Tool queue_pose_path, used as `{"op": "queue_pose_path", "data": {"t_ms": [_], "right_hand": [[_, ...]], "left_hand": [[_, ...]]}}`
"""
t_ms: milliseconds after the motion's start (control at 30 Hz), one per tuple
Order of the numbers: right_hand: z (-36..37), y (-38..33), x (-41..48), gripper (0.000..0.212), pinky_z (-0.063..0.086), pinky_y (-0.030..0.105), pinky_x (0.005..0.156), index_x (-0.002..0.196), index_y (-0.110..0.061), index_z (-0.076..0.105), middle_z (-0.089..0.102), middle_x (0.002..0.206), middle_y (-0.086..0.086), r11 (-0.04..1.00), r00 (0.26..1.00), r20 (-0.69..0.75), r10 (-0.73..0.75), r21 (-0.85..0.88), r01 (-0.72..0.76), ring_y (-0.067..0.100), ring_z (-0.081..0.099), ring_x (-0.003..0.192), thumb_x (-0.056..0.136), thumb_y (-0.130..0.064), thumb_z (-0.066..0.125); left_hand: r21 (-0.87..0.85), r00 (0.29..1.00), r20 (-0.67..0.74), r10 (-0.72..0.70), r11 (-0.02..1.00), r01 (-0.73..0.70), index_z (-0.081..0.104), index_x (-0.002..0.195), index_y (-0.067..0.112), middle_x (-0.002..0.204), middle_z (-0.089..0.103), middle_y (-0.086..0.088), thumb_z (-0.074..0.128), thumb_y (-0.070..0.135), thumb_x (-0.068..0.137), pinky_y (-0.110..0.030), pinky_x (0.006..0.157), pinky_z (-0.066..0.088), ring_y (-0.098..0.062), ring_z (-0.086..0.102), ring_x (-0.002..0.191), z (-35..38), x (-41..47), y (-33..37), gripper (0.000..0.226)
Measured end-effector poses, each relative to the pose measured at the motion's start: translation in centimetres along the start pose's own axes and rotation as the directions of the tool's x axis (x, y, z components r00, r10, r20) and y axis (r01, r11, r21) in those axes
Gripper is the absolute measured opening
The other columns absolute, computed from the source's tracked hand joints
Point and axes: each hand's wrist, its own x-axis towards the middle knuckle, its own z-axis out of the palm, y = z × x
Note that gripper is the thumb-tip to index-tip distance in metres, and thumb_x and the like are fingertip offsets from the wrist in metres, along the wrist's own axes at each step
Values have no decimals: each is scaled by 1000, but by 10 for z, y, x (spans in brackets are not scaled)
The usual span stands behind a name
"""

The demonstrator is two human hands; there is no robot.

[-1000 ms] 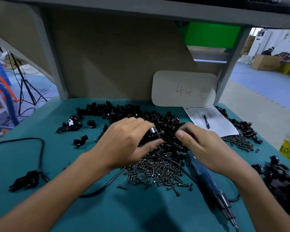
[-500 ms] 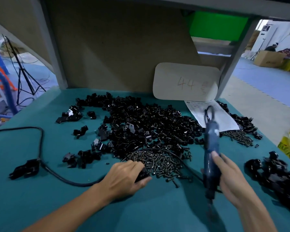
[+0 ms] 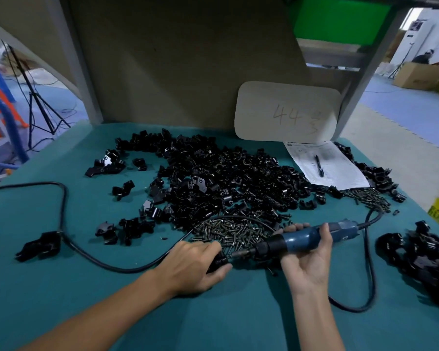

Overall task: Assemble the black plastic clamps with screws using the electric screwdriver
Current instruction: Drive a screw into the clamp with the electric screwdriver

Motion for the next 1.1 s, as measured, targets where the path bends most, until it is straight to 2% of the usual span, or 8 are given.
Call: {"op": "queue_pose_path", "data": {"t_ms": [133, 233, 333, 433, 733, 833, 1000, 1100], "right_hand": [[0, 4, 3, 25, 45, 36, 102, 90, -18, 64, 61, 86, -1, 1000, 1000, 29, 2, -3, -1, 16, 63, 76, 92, -42, 70], [-2, 6, 6, 26, 50, 40, 92, 91, -17, 64, 60, 88, 0, 999, 997, 72, 25, -27, -23, 18, 62, 78, 86, -41, 73], [-5, 6, 10, 31, 49, 45, 96, 94, -19, 63, 62, 91, -1, 997, 989, 134, 59, -48, -53, 18, 61, 83, 77, -42, 75], [-5, 5, 13, 31, 49, 48, 99, 94, -20, 63, 62, 92, -1, 996, 983, 164, 81, -41, -75, 19, 62, 85, 77, -42, 75], [-9, 7, 11, 30, 47, 42, 101, 94, -16, 64, 61, 93, 1, 998, 990, 135, 33, 50, -41, 20, 62, 85, 74, -35, 76], [-8, 7, 10, 30, 47, 44, 101, 92, -16, 64, 61, 93, 1, 998, 993, 116, 15, 63, -22, 20, 62, 84, 71, -33, 76], [-8, 7, 10, 29, 46, 42, 104, 91, -16, 64, 61, 93, 1, 996, 996, 84, -8, 85, 1, 19, 62, 84, 71, -32, 75], [-8, 8, 11, 29, 50, 42, 98, 92, -16, 64, 61, 93, 1, 998, 996, 92, -3, 66, -3, 19, 63, 84, 72, -33, 75]], "left_hand": [[-14, 998, 59, -17, 1000, 18, 49, 84, 19, 59, 54, 8, 49, 52, 96, -26, 39, 38, -14, 46, 45, 1, 1, -1, 34], [-63, 994, 107, -24, 998, 31, 41, 85, 23, 54, 48, 8, 45, 53, 96, -25, 43, 30, -16, 40, 41, 1, 1, -3, 33], [-134, 991, 131, -26, 990, 44, 37, 84, 28, 53, 46, 8, 42, 53, 97, -25, 47, 26, -14, 38, 41, -1, 3, -5, 29], [-167, 991, 111, -68, 982, 86, 45, 83, 23, 54, 50, 6, 39, 53, 97, -27, 45, 32, -14, 42, 42, -1, 6, -10, 33], [-130, 989, 89, -117, 983, 128, 49, 85, 20, 52, 49, 5, 34, 58, 98, -33, 46, 39, -17, 44, 42, 7, 7, -12, 43], [-129, 984, 78, -162, 977, 171, 47, 82, 22, 47, 42, 7, 32, 60, 98, -31, 46, 33, -14, 38, 39, 9, 9, -12, 44], [-134, 974, 103, -202, 967, 215, 43, 78, 26, 49, 48, 4, 31, 61, 97, -32, 46, 35, -13, 40, 39, 10, 13, -11, 42], [-127, 981, 72, -182, 974, 190, 40, 77, 27, 47, 40, 7, 34, 58, 97, -28, 44, 25, -11, 33, 37, 9, 13, -10, 38]]}}
